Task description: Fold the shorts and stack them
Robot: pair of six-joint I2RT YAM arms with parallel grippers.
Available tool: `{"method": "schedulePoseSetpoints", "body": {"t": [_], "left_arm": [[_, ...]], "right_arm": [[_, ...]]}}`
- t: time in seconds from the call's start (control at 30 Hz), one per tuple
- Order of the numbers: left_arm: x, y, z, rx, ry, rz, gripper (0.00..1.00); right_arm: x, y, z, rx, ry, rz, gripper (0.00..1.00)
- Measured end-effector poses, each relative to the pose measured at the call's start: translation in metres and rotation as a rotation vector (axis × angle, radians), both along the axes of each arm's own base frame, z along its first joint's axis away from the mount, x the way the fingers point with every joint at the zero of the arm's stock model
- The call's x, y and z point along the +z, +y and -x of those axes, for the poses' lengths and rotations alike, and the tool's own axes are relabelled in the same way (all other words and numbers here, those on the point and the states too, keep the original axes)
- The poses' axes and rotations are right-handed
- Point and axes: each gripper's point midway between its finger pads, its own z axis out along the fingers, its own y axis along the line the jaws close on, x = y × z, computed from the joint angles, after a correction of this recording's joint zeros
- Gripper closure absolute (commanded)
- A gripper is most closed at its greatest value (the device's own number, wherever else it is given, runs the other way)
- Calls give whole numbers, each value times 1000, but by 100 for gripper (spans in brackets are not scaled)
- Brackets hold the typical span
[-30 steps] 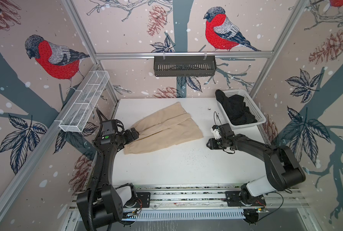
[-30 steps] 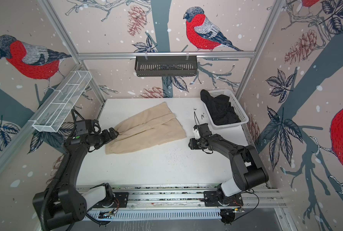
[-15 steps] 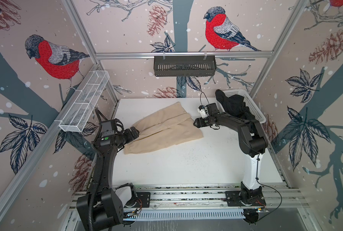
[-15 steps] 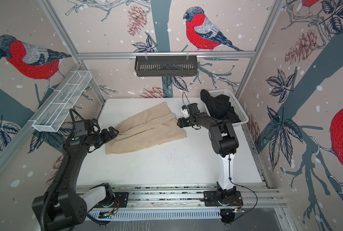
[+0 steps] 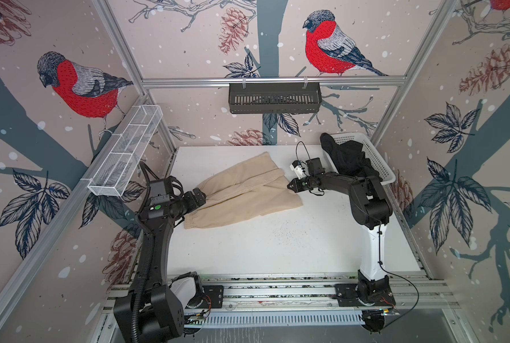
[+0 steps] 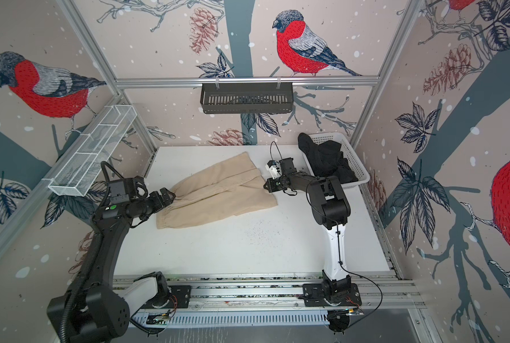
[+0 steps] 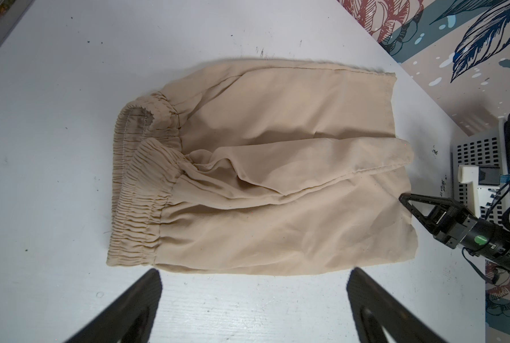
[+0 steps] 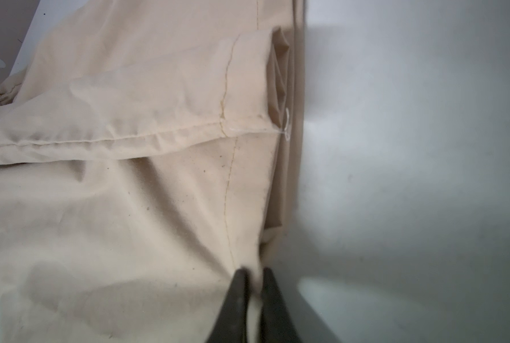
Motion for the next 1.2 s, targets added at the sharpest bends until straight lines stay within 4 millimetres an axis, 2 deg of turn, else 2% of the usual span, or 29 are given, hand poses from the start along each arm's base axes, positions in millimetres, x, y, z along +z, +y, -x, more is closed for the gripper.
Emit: {"method": "schedulePoseSetpoints", "body": {"t": [0.1,0.2,0.27,0.4,0.43,0.47,0.5,0.53,0.6,0.63,0.7,0.73,0.8,0.9,1.1,1.2], "left_arm": [[0,0,-2,-1,-8,-1,3],[-3,0,-3,-2,-6,1,3],[-7,-1,-2,-3,0,5,3],[-12,-4,0,-10,-9,25,3],[-14,-7,0,-8,-12,37,3],[-15,-9,0,-11,-13,42,3],[-17,-13,0,-25,-16,50,3],[-20,-18,1,-36,-14,60,3],[-25,-26,-1,-52,-5,77,3],[-27,-29,-3,-61,-1,83,3],[-30,-36,-8,-72,4,107,3],[-31,-38,-10,-80,2,112,3],[-32,-40,-15,-77,1,130,3],[-30,-42,-22,-85,-20,138,3],[-41,-44,-36,-84,-14,158,3],[-46,-43,-39,-80,-4,159,3]], "right_arm": [[1,-7,11,-17,24,-3,99],[1,-23,28,-48,47,23,99],[1,-38,48,-88,78,40,99],[-3,-68,104,-151,157,63,98],[-4,-74,117,-174,179,62,96],[-4,-78,128,-190,192,61,89],[-5,-81,139,-195,198,63,73],[-5,-85,149,-218,214,60,66],[1,-90,160,-240,206,61,60],[4,-95,163,-260,199,76,58],[10,-108,165,-325,202,112,49],[17,-113,163,-353,188,123,45],[33,-116,153,-380,134,128,44],[48,-108,145,-389,84,92,38],[48,-67,143,-347,101,-32,34],[44,-59,135,-355,111,-64,32]]}}
